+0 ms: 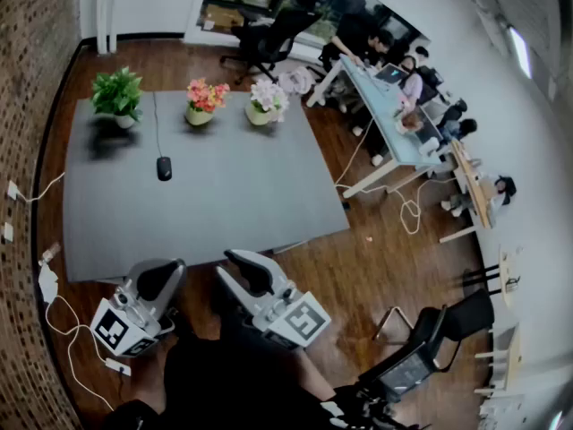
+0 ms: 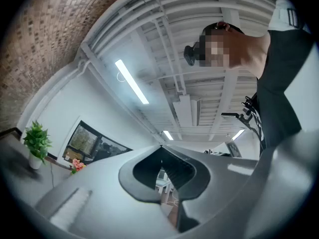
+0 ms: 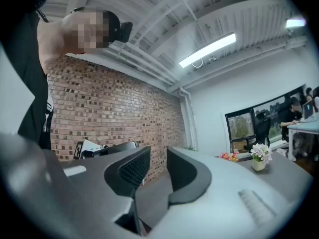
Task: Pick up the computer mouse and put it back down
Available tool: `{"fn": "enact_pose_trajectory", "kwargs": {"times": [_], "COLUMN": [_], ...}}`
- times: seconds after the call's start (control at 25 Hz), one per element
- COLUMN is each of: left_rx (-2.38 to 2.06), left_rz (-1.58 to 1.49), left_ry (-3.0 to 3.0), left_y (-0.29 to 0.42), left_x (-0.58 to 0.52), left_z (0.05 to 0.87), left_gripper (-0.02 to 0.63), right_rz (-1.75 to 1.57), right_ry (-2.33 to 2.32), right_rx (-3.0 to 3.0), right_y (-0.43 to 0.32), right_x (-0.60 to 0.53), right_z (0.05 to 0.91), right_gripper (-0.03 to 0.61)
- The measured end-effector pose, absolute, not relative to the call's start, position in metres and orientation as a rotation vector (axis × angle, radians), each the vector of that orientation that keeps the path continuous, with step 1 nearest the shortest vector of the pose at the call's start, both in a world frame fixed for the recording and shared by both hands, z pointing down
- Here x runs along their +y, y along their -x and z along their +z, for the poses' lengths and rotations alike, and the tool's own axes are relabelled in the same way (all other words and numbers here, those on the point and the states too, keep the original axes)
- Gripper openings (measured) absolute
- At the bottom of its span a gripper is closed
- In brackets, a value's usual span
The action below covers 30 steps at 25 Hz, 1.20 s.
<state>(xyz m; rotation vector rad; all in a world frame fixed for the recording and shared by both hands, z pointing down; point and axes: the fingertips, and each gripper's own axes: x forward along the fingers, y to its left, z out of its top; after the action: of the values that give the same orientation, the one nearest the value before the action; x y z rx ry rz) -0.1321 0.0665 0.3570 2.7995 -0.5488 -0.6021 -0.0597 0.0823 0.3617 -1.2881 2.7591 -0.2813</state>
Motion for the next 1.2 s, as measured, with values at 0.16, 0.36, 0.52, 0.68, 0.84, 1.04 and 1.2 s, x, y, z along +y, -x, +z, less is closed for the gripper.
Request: {"fn": "enact_pose_trajectory", "kwargs": {"times": [0.16,0.36,0.52,0.68,0.84,1.04,1.2], "left_rx": [-0.559,-0.716,-0.812,-0.889,-0.964,-1.048,-1.105], "left_rz": [-0.601,-0.559,-0.492,-0.387,-0.279,-0.151,-0.084], "left_ry": [-2.816,-2.781,-2.772,-2.769,-2.726,-2.596,-2.511], "left_y": [0.118,0.117,0.084,0.043,0.014,0.000,0.012], "left_x": [0.026,-0.023,-0.067,-0.114,-0.144,-0.159,-0.176], "left_z": [0.378,0.388,0.385,0.388,0.406,0.450,0.480], "left_gripper": [0.005,0.005,0.005,0.005,0.005,0.005,0.005], "right_rz": [-0.229,-0.243,-0.258,-0.251,-0.296,-0.383,-0.433], "right_ry": [1.328,1.246,1.175,1.189,1.158,1.112,1.101], "right_rx": [2.752,2.768,2.749,2.739,2.727,2.728,2.738], "right_y": [0.032,0.022,-0.016,-0.067,-0.102,-0.125,-0.125], "right_x": [0.038,-0.028,-0.078,-0.128,-0.164,-0.193,-0.208], "right_z": [0.372,0.382,0.377,0.380,0.391,0.413,0.424], "right_gripper": [0.078,0.078,0.078,0.078,0.078,0.078,0.078]}}
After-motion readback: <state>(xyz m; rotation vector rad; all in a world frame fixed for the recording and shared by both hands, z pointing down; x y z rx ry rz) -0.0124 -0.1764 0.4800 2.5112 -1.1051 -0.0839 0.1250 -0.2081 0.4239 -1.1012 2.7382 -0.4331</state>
